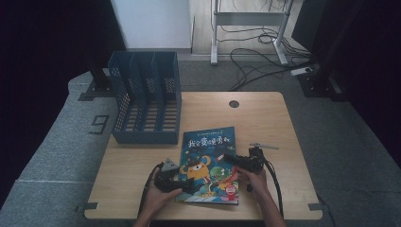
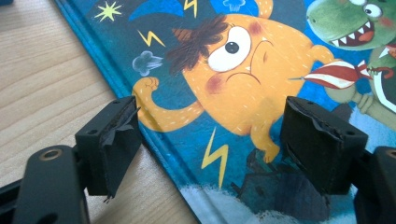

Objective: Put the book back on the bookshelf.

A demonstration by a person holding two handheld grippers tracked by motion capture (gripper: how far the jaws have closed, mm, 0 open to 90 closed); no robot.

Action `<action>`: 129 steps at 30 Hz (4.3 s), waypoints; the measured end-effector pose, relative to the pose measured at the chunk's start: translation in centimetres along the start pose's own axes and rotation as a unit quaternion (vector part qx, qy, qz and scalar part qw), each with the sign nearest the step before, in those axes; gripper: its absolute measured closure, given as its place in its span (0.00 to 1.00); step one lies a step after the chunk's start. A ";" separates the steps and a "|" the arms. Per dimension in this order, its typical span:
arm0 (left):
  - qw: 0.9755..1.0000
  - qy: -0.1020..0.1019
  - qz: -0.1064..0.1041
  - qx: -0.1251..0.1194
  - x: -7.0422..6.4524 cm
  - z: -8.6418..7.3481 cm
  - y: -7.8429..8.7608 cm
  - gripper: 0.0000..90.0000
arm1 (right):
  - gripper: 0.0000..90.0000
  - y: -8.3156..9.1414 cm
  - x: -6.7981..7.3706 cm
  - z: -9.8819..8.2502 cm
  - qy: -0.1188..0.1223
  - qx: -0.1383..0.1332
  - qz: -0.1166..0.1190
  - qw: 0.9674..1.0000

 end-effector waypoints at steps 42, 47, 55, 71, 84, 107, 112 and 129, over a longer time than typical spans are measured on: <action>0.996 -0.056 -0.054 0.048 -4.2 -1.0 -0.2 0.22 | 0.82 4.4 -2.0 4.0 -0.017 -0.058 -0.040 0.997; 0.996 -0.058 -0.053 0.052 -4.4 -1.0 -0.1 0.22 | 0.82 4.4 -2.0 4.0 -0.017 -0.057 -0.040 0.997; 0.994 -0.062 -0.060 0.062 -4.9 -1.2 0.0 0.21 | 0.82 4.4 -2.1 4.0 -0.017 -0.057 -0.040 0.997; 0.993 -0.057 -0.069 0.072 -5.1 -1.6 -0.2 0.18 | 0.80 4.2 -2.0 3.8 -0.017 -0.050 -0.031 0.998; 0.993 -0.063 -0.066 0.074 -5.1 -1.6 -0.3 0.17 | 0.82 4.2 -1.5 3.7 -0.011 -0.045 -0.016 0.999; 0.996 -0.044 -0.042 0.063 -4.5 -1.4 -0.6 0.17 | 0.82 5.0 1.2 5.3 0.078 -0.094 -0.017 0.992; 0.997 -0.035 -0.042 0.059 -4.4 -1.3 -0.6 0.17 | 0.82 5.2 2.5 5.6 0.114 -0.109 0.000 0.988; 0.996 -0.042 -0.045 0.060 -4.4 -1.3 -0.5 0.18 | 0.82 5.3 3.2 5.8 0.140 -0.117 0.009 0.983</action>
Point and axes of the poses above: each handheld gripper's, and its own axes: y roughly backward along the jaws, z roughly out of its top, x roughly to its left, the point moved 9 cm from there along -y, roughly forward along the jaws, and after that the axes turned 14 degrees about -x, right-handed, at the moved point
